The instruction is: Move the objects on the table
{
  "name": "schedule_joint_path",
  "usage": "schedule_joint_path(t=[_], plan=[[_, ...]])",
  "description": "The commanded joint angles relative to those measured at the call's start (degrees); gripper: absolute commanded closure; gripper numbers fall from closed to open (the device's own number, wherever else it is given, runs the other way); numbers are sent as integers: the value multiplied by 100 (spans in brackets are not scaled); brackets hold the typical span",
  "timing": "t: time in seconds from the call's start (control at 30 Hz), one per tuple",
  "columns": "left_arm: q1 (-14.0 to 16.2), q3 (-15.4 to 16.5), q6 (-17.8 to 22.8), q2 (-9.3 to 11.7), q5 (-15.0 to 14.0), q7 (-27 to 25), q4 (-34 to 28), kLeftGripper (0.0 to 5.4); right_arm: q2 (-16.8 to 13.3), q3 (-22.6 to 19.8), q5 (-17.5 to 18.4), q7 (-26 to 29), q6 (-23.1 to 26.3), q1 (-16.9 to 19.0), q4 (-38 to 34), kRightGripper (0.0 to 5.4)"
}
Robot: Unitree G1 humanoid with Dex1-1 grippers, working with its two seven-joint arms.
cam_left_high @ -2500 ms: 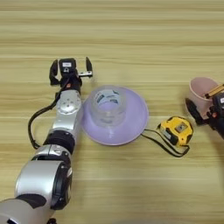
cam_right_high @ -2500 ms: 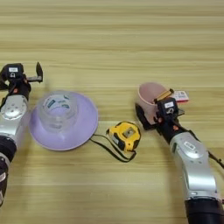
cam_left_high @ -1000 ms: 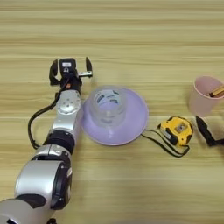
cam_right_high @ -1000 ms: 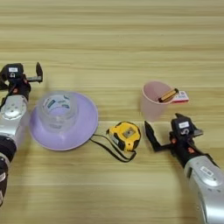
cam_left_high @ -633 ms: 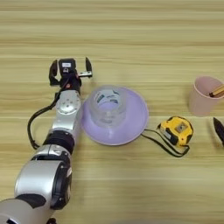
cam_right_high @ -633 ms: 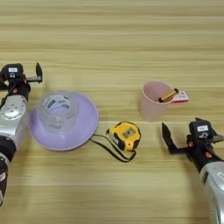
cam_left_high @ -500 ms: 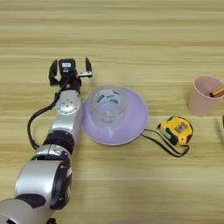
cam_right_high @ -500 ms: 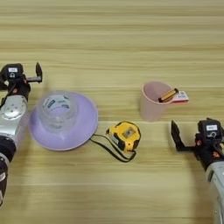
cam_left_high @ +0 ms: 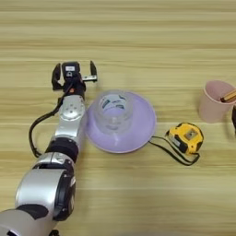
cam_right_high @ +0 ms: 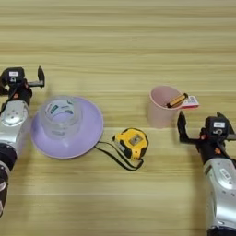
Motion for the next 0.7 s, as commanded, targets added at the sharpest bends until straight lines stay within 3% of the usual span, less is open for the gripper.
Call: schedule_joint_path(t=[0.03, 0.27, 0.43, 0.53, 0.7], plan=[[-30, -25, 54, 1, 23, -44, 59, 0, -43, -4, -35, -48, -102, -158, 196, 1], [69, -126, 161, -13, 85, -147, -141, 0, -31, 45, -78, -100, -135, -219, 255, 1], [395, -296, 762, -96, 38, -419, -984, 0, -13, 73, -65, -124, -103, -212, 222, 1], [683, -448, 1394, -135, -63, -736, -1973, 0, 0, 101, -74, -145, -91, -218, 212, 1], [1109, -685, 2924, -87, -393, -1398, -3779, 0, 58, 160, -86, -193, -86, -244, 202, 1]])
